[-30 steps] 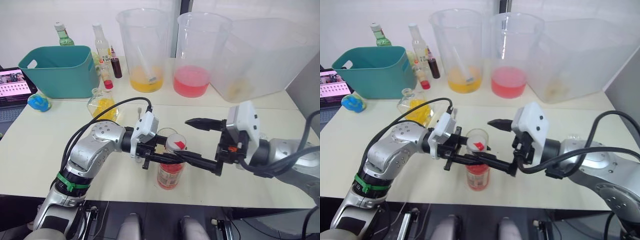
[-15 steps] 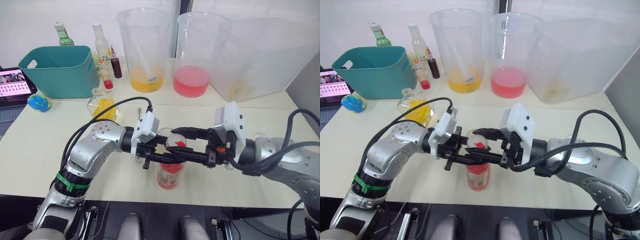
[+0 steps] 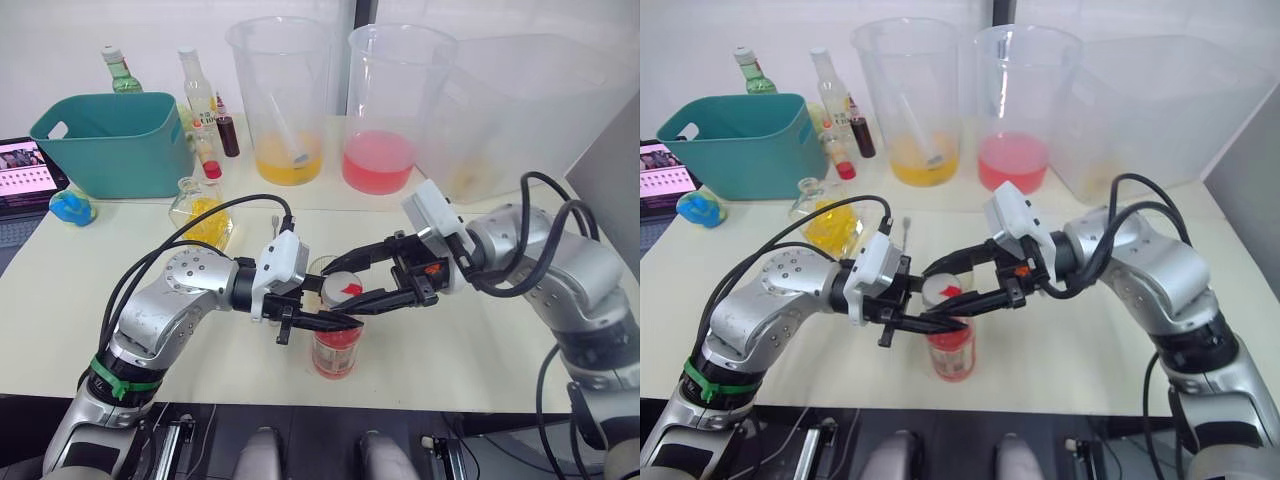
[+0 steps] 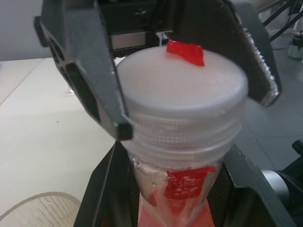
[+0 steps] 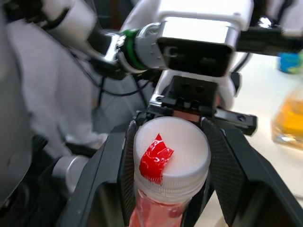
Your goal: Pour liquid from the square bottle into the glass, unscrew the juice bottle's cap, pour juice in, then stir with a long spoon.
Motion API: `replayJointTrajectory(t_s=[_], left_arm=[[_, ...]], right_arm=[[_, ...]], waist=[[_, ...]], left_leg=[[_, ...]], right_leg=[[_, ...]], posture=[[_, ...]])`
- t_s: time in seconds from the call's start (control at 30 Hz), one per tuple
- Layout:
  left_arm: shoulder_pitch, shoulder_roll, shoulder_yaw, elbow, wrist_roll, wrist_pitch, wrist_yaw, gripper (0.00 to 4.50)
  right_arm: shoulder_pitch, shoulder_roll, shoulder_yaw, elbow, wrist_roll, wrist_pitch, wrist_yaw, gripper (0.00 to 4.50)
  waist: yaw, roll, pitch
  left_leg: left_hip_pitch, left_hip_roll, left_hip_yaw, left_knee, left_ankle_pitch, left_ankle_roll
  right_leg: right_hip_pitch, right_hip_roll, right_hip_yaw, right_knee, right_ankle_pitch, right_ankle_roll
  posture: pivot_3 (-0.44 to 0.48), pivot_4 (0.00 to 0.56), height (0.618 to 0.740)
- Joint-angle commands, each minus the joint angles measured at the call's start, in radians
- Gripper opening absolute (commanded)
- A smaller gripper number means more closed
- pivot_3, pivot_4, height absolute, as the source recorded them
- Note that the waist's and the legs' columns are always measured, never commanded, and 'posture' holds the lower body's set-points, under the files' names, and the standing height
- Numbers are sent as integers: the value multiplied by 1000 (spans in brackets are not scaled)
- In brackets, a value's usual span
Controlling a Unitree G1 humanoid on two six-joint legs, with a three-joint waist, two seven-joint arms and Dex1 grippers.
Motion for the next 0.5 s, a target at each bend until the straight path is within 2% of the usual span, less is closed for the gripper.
replayJointTrajectory(t_s=[0.03, 0.1, 0.27, 0.4, 0.5], left_arm=[[13, 31, 0, 23, 38, 1, 4, 1266], [17, 33, 0, 29, 40, -11, 0, 1266], [14, 29, -7, 41, 43, -31, -5, 1266], [-5, 11, -29, 71, 41, -47, -32, 1266], [-33, -9, -47, 102, 44, -51, -48, 1266]], right_arm=[[-69, 15, 26, 29, -19, -15, 155, 1676], [-97, -11, 18, 49, -14, 38, 197, 2715], [-81, -14, -63, 43, -25, 54, 133, 4405], [17, -23, -233, -160, 73, 149, -97, 4484], [95, -24, -311, -288, 121, 225, -273, 4484]], waist=[[-1, 0, 0], [1, 0, 0], [2, 0, 0], [5, 0, 0], [5, 0, 0]], left_leg=[[0, 0, 0, 0, 0, 0], [1, 0, 0, 0, 0, 0], [1, 0, 0, 0, 0, 0], [1, 0, 0, 0, 0, 0], [1, 0, 0, 0, 0, 0]], right_leg=[[0, 0, 0, 0, 0, 0], [0, 0, 0, 1, 0, 0], [0, 0, 0, 1, 0, 0], [0, 0, 0, 2, 0, 0], [0, 0, 0, 1, 0, 0]], posture=[[0, 150, 728], [0, 150, 728], [0, 150, 728], [0, 150, 728], [0, 150, 728]])
